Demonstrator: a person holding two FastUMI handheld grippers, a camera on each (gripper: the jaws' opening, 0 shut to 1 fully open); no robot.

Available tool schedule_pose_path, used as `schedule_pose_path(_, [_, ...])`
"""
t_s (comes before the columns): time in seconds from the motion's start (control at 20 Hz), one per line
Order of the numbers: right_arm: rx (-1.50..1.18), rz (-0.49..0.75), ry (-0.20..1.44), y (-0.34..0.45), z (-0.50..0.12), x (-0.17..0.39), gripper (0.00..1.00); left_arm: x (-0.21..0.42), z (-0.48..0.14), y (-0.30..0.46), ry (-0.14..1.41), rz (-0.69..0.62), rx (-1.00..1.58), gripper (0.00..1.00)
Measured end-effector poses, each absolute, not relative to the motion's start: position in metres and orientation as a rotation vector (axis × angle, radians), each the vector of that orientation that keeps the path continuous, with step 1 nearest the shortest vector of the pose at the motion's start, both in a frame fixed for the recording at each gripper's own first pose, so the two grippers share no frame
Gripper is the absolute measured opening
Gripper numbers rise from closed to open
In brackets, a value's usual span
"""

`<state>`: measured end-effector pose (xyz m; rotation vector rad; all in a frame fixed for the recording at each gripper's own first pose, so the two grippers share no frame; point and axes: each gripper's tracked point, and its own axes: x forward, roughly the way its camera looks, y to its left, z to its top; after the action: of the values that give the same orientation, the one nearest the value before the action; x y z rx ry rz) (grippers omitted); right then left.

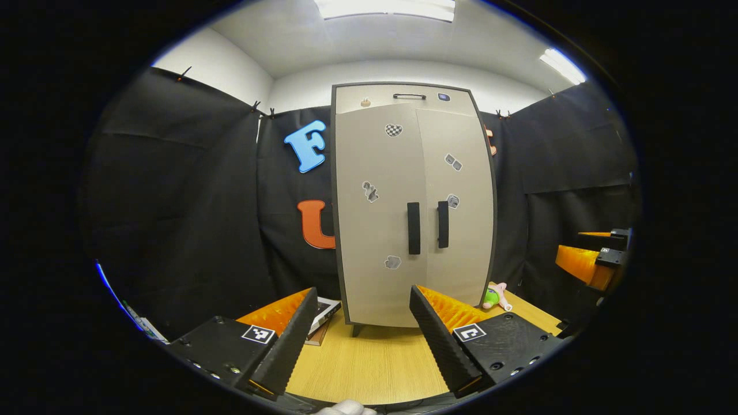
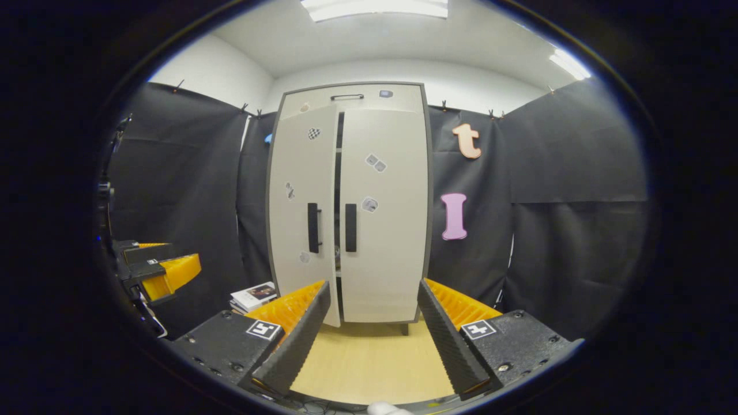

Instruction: Grab one shoe with the right hand and put it into the shoe cabinet, grab the other shoe with the left hand and put it into the shoe cabinet; then close the right door with the right hand and the left door with the left hand.

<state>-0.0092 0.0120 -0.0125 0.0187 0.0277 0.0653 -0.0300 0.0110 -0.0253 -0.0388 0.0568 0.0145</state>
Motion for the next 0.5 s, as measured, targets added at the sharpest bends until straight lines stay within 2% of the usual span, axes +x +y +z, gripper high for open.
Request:
schedule_pose_path(0.05, [0.019,0.069,0.027,0.0125,-0.0119,-0.0097,0.99,-0.03,-0.0246,0.0116,0.053,0.017,-0.04,1.0])
schedule_pose_path(0.1, [0.02,0.07,0.026,0.0133,-0.012,-0.0106,0.99,-0.0303,-0.0243,0.012,0.051,0.019,-0.04,0.96])
schedule_pose_path(0.5, [0.021,0.069,0.023,0.0166,-0.0125,-0.0127,0.99,-0.0337,-0.0241,0.0153,0.054,0.029,-0.047,0.96])
